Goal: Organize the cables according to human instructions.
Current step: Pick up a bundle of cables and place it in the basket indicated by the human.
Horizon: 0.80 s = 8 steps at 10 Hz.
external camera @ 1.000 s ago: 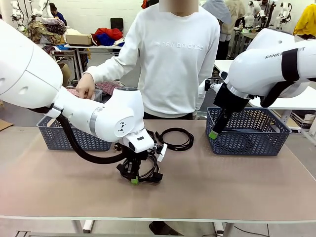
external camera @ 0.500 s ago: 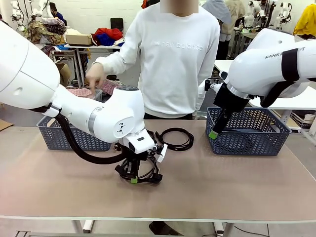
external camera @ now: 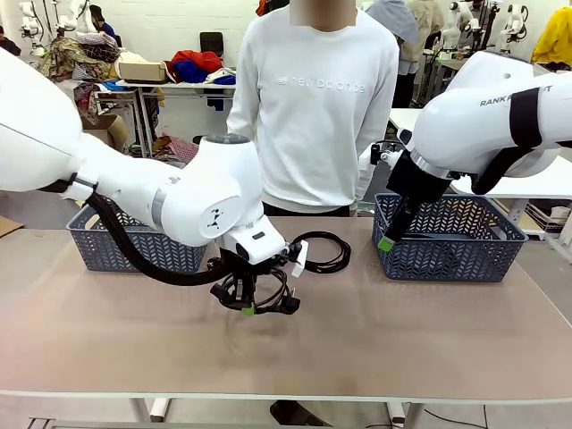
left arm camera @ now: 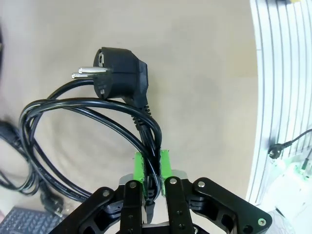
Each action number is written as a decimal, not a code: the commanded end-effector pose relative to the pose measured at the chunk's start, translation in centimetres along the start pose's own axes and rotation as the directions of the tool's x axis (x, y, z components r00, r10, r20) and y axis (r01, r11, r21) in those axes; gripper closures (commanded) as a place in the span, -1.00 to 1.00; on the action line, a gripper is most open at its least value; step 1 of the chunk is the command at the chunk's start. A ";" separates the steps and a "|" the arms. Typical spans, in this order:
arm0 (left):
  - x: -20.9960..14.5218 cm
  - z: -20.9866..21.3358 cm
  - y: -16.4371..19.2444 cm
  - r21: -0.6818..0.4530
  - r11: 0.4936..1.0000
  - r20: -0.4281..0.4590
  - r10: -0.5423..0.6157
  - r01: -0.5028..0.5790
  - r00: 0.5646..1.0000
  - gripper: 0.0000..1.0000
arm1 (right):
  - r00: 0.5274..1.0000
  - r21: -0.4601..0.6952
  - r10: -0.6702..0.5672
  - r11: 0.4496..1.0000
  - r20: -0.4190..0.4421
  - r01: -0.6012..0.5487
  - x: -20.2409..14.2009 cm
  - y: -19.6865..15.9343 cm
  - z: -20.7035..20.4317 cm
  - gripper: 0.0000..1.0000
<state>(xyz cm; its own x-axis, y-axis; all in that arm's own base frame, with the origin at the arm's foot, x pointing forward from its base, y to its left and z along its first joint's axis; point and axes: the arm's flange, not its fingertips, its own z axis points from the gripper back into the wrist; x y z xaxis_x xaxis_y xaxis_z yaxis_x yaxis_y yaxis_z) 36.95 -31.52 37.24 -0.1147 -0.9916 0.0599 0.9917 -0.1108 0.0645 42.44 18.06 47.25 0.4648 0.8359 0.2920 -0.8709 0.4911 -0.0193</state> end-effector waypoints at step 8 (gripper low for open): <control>-4.1 11.8 7.9 0.099 0.993 -0.035 0.064 -0.061 0.997 1.00 | 1.000 -0.006 -0.001 1.000 0.001 0.001 0.3 -0.1 0.2 -1.00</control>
<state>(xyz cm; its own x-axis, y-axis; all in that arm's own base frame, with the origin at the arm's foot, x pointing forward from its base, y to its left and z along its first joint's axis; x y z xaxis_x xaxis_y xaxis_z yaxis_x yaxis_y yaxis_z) 43.32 -27.43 48.81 -0.0380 -0.9979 0.0517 0.9867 -0.0293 0.1599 42.44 18.06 47.26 0.4647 0.8359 0.2922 -0.8710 0.4910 -0.0193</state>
